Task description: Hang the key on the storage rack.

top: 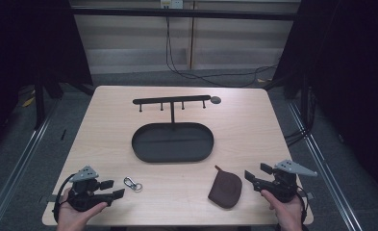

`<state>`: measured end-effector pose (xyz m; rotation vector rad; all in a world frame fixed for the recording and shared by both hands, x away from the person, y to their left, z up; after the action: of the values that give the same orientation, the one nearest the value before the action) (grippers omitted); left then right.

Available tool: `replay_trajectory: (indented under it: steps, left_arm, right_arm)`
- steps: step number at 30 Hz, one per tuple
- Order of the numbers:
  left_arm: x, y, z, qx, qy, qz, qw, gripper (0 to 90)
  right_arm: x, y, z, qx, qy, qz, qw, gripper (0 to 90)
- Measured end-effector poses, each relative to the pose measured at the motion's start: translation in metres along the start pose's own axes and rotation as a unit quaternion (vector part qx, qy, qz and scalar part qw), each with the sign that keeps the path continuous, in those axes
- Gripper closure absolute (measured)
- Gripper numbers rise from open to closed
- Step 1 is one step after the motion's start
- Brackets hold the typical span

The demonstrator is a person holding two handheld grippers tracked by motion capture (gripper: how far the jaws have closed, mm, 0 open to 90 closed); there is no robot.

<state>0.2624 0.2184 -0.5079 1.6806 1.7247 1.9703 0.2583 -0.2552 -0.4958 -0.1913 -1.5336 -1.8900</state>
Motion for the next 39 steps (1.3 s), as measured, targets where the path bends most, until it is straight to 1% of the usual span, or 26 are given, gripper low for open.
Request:
replay_trajectory:
  steps: [1,2,4,7,8,9,12,13,17,18,19,20,21,24,26,27,28,29,31,32,34,35,36,37,38,39]
  left_arm:
    - [0.0,0.0,0.0,0.0,0.0,0.0,1.0,40.4]
    - [0.0,0.0,0.001,0.004,-0.008,0.0,1.0,40.5]
    - [0.001,0.0,0.0,0.002,-0.018,-0.001,0.9998,44.2]
    - [-0.001,0.0,-0.004,-0.005,-0.025,0.004,0.9997,45.2]
    - [-0.001,0.0,-0.004,-0.005,-0.025,0.004,0.9997,46.1]
    - [-0.002,-0.001,-0.007,-0.015,-0.029,0.012,0.9994,46.8]
    - [-0.002,-0.002,-0.009,-0.024,-0.029,0.02,0.9991,48.5]
    - [-0.003,-0.001,-0.01,-0.029,-0.025,0.023,0.999,50.9]
    - [-0.003,0.001,-0.012,-0.037,-0.022,0.026,0.9987,54.3]
    - [-0.003,0.002,-0.013,-0.04,-0.023,0.028,0.9985,54.3]
    - [-0.003,0.002,-0.013,-0.046,-0.015,0.032,0.9983,53.7]
    - [-0.003,0.002,-0.013,-0.046,-0.015,0.032,0.9983,51.9]
    - [-0.002,0.003,-0.014,-0.047,-0.008,0.039,0.9981,49.2]
    - [-0.002,0.007,-0.015,-0.056,-0.007,0.042,0.9975,49.1]
    - [-0.002,0.009,-0.016,-0.06,-0.01,0.045,0.9972,49.2]
    - [-0.004,0.012,-0.017,-0.072,-0.009,0.057,0.9957,49.2]
    - [-0.004,0.012,-0.017,-0.072,-0.009,0.057,0.9957,49.2]
    - [-0.007,0.013,-0.019,-0.074,-0.014,0.062,0.9953,49.2]
    - [-0.009,0.016,-0.02,-0.081,-0.012,0.07,0.9941,50.4]
    - [-0.01,0.017,-0.021,-0.084,-0.016,0.07,0.9938,50.9]
    - [-0.01,0.02,-0.022,-0.088,-0.022,0.077,0.9929,53.4]
    - [-0.011,0.022,-0.023,-0.086,-0.026,0.075,0.9931,55.2]
    - [-0.01,0.023,-0.022,-0.087,-0.033,0.081,0.9923,55.9]
    - [-0.011,0.025,-0.022,-0.084,-0.032,0.078,0.9929,56.2]
    - [-0.01,0.026,-0.022,-0.086,-0.034,0.086,0.992,56.8]
    - [-0.011,0.029,-0.023,-0.088,-0.032,0.085,0.992,57.3]
  right_arm:
    - [0.0,0.0,0.0,0.0,0.0,0.0,1.0,25.9]
    - [-0.001,-0.001,-0.001,-0.007,0.002,0.007,0.9999,24.8]
    - [-0.002,-0.002,-0.002,-0.012,0.006,0.012,0.9998,23.9]
    - [-0.004,-0.006,-0.001,-0.012,0.007,0.026,0.9996,21.2]
    - [-0.004,-0.007,0.0,-0.007,0.014,0.032,0.9994,21.5]
    - [-0.005,-0.007,0.001,-0.002,0.012,0.032,0.9994,21.4]
    - [-0.005,-0.007,0.004,0.007,0.018,0.034,0.9992,22.7]
    - [-0.004,-0.008,0.005,0.013,0.018,0.034,0.9992,21.7]
    - [-0.003,-0.007,0.005,0.007,0.026,0.032,0.9991,23.2]
    - [-0.003,-0.007,0.005,0.007,0.026,0.032,0.9991,23.2]
    - [-0.003,-0.007,0.006,0.008,0.029,0.032,0.999,23.9]
    - [-0.003,-0.007,0.006,0.008,0.029,0.032,0.999,23.9]
    - [-0.003,-0.008,0.007,0.009,0.029,0.034,0.999,23.9]
    - [-0.003,-0.008,0.007,0.01,0.031,0.037,0.9988,23.8]
    - [-0.004,-0.008,0.007,0.011,0.031,0.041,0.9986,22.9]
    - [-0.005,-0.008,0.007,0.012,0.035,0.043,0.9984,22.8]
    - [-0.005,-0.008,0.007,0.012,0.035,0.043,0.9984,22.8]
    - [-0.005,-0.008,0.007,0.013,0.036,0.044,0.9983,22.6]
    - [-0.005,-0.008,0.007,0.012,0.038,0.043,0.9983,22.5]
    - [-0.005,-0.008,0.007,0.011,0.037,0.042,0.9984,22.5]
    - [-0.004,-0.008,0.007,0.008,0.039,0.041,0.9984,22.4]
    - [-0.004,-0.008,0.007,0.006,0.043,0.043,0.9981,22.5]
    - [-0.004,-0.008,0.007,0.003,0.045,0.044,0.998,22.3]
    - [-0.004,-0.008,0.007,0.004,0.045,0.045,0.998,22.0]
    - [-0.004,-0.008,0.008,0.004,0.045,0.045,0.998,21.8]
    - [-0.004,-0.008,0.008,0.003,0.046,0.045,0.9979,21.8]
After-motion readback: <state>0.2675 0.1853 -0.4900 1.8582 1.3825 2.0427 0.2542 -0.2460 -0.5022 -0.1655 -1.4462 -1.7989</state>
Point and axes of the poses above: each handheld gripper's, and its own axes: x roughly backward along the jaws, y roughly out of its top, z roughly to its left, the point moved 7 cm from there along -x, roughly forward along the jaws, and after that the axes turned 6 degrees about -x, right-handed, at the moved point
